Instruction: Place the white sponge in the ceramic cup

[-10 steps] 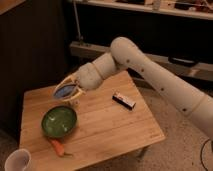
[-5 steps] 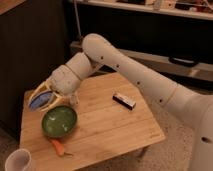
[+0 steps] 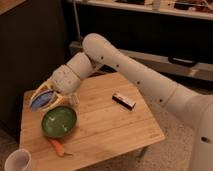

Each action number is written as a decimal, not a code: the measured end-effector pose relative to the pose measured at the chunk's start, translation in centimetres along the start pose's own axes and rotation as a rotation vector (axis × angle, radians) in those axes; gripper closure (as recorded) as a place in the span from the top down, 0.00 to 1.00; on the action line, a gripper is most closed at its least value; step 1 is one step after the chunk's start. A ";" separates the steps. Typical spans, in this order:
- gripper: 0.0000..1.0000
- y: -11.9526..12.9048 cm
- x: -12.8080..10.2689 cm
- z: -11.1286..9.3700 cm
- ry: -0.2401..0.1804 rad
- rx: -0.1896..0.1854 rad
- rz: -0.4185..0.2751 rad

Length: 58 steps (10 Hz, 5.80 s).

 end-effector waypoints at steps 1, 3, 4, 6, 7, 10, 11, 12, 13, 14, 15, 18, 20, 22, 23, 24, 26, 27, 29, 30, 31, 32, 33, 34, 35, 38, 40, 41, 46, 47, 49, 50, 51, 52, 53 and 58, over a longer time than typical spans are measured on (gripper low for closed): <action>0.00 -0.2 -0.3 1.1 -0.015 -0.008 -0.021; 0.00 -0.8 -1.6 4.8 -0.053 -0.040 -0.061; 0.00 -1.0 -2.1 6.6 -0.071 -0.058 -0.076; 0.00 -1.8 -3.2 10.5 -0.117 -0.104 -0.105; 0.00 -2.2 -3.7 13.1 -0.159 -0.143 -0.116; 0.00 -1.3 -4.2 18.8 -0.350 -0.216 -0.081; 0.00 -0.3 -4.4 20.9 -0.430 -0.241 -0.068; 0.00 0.8 -4.4 22.9 -0.510 -0.266 -0.057; 0.00 1.7 -4.4 24.1 -0.552 -0.285 -0.051; 0.00 2.2 -4.3 24.8 -0.559 -0.296 -0.049; 0.00 2.5 -4.2 25.2 -0.544 -0.300 -0.049; 0.00 2.8 -1.3 24.0 -0.489 -0.259 -0.012; 0.00 3.1 1.7 22.5 -0.471 -0.238 0.032; 0.00 3.6 3.9 22.6 -0.490 -0.235 0.070; 0.00 3.7 4.3 23.2 -0.517 -0.246 0.079; 0.00 3.6 4.4 24.6 -0.547 -0.260 0.088; 0.00 3.4 3.9 26.9 -0.592 -0.292 0.092; 0.00 3.1 3.7 28.2 -0.618 -0.304 0.097; 0.00 3.1 3.8 29.5 -0.648 -0.317 0.109; 0.00 3.3 4.0 30.1 -0.659 -0.323 0.113; 0.00 3.5 4.4 29.9 -0.658 -0.318 0.117; 0.00 3.6 4.7 29.5 -0.653 -0.301 0.119; 0.00 3.5 5.6 28.1 -0.637 -0.255 0.126; 0.00 3.6 6.2 27.3 -0.626 -0.234 0.133; 0.00 3.5 6.8 26.3 -0.613 -0.210 0.139; 0.00 4.0 8.0 26.3 -0.590 -0.194 0.162; 0.00 4.1 8.4 26.4 -0.585 -0.191 0.171; 0.00 4.1 8.4 26.6 -0.584 -0.195 0.175; 0.00 3.8 9.1 27.9 -0.599 -0.210 0.199; 0.00 3.8 9.3 28.1 -0.602 -0.212 0.203; 0.00 3.9 9.5 28.6 -0.604 -0.219 0.210; 0.00 4.1 9.7 28.9 -0.604 -0.224 0.214; 0.00 4.1 9.9 29.0 -0.604 -0.226 0.217; 0.00 4.2 10.0 29.2 -0.601 -0.230 0.218; 0.00 4.3 10.2 29.3 -0.596 -0.230 0.221; 0.00 4.1 11.6 27.9 -0.560 -0.190 0.238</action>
